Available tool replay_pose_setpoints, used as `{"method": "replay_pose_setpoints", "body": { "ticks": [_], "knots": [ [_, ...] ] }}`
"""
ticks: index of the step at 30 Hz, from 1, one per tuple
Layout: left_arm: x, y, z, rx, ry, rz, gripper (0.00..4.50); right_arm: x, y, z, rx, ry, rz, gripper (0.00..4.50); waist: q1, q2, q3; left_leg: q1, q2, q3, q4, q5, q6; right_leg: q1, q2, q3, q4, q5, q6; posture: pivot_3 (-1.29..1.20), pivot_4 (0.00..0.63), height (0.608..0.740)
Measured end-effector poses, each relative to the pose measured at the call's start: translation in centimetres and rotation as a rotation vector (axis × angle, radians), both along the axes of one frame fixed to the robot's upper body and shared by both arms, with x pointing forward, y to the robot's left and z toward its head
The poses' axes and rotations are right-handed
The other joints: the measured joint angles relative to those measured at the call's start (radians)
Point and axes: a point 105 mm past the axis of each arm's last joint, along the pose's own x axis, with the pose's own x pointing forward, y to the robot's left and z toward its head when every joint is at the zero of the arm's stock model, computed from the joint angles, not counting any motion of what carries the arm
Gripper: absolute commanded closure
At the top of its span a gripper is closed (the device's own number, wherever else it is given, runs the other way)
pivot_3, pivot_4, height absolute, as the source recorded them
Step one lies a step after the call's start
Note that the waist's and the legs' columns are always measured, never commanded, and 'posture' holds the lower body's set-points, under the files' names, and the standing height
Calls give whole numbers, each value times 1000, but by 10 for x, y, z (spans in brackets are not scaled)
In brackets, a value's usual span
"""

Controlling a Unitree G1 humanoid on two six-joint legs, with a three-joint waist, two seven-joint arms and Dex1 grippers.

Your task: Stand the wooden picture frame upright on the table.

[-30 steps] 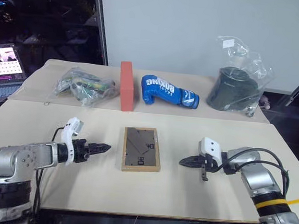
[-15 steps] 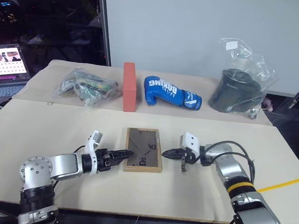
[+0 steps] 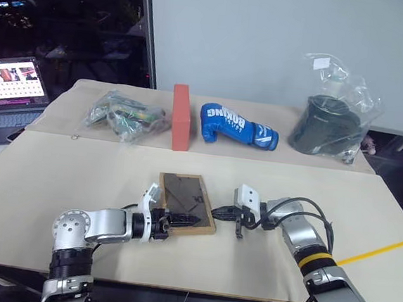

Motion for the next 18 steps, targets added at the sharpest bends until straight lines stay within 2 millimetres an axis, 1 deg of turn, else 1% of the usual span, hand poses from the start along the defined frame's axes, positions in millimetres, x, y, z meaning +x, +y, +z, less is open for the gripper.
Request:
{"method": "replay_pose_setpoints", "body": {
  "ticks": [1, 2, 3, 5, 7, 8, 9, 10, 12, 13, 14, 15, 16, 18],
  "knots": [
    [2, 4, 2, -3, 0, 12, 2938, 1, -3, 0, -4, 1, -8, 4500, -1, 0, 0, 0, 0, 0, 0, 0, 0, 0, 0, 0, 0, 0, 0, 0, 150, 740],
    [3, 6, 6, -19, -8, 19, 3215, 1, -5, 1, -8, 2, -15, 4500, -1, 0, 0, 0, 0, 0, 0, 0, 0, 0, 0, 0, 0, 0, 0, 0, 150, 740],
    [4, 9, 8, -19, -12, 24, 3333, 2, -8, 2, -5, 4, -25, 4500, -1, 0, 0, 0, 0, 0, 0, 0, 0, 0, 0, 0, 0, 0, 0, 0, 150, 740],
    [6, 13, 10, -17, -9, 37, 3333, 4, -14, 5, -6, 5, -44, 4500, -2, 0, 0, 0, 0, 0, 0, 0, 0, 0, 0, 0, 0, -1, 1, 0, 150, 740],
    [7, 16, 12, -16, -10, 45, 3333, 10, -31, 14, -4, 19, -102, 4500, 0, 0, 0, -1, 0, 0, 0, 0, 0, -1, 0, 0, -1, 0, 1, 0, 150, 740],
    [8, 18, 13, -11, -14, 49, 3333, 14, -37, 22, 4, 14, -128, 4500, 0, 0, 1, -2, 0, 0, 0, 0, 0, -2, 0, 0, 0, 0, 0, 0, 150, 740],
    [9, 21, 17, -13, -23, 50, 3333, 19, -46, 38, 33, 7, -168, 4500, -1, 0, 1, -3, 0, 0, 0, 0, -1, -3, 0, 0, 0, 0, 0, 0, 150, 740],
    [9, 23, 20, -22, -33, 47, 3333, 23, -50, 50, 75, 11, -193, 4500, -2, 0, 1, -4, 0, 0, 0, 1, -1, -5, 0, 0, 0, 0, 0, 0, 150, 740],
    [11, 19, 37, -63, -84, 15, 3333, 28, -50, 95, 221, 23, -213, 3905, -3, 0, 1, -7, 0, 0, -1, 1, -2, -9, 0, 0, 2, 1, -1, 0, 150, 740],
    [11, 15, 47, -84, -117, -10, 3333, 24, -45, 113, 271, 36, -181, 3655, -2, 0, 1, -8, 0, 0, -1, 1, -2, -10, 0, 0, 3, 0, -2, 0, 150, 740],
    [10, 11, 58, -99, -153, -43, 3333, 16, -36, 128, 302, 61, -119, 3300, 0, 0, 1, -8, 0, -1, -2, 1, -2, -10, 0, -1, 2, 0, -2, 0, 150, 740],
    [9, 6, 66, -109, -182, -72, 3333, 7, -27, 136, 314, 85, -61, 2956, 2, 0, 1, -8, 0, -1, -3, 1, -2, -9, 0, -1, 2, 0, -2, 0, 150, 740],
    [8, 4, 70, -112, -201, -90, 3333, 1, -20, 137, 317, 117, -26, 2666, 3, 0, 1, -8, 0, -1, -3, 1, -3, -10, 0, -1, 1, 0, -2, 0, 150, 740],
    [7, 1, 73, -96, -217, -117, 3333, -4, -8, 134, 334, 181, 8, 2001, 5, 0, 1, -12, 0, -1, -2, 1, -3, -13, 0, -1, 1, 0, -3, 0, 150, 740]
  ]
}}
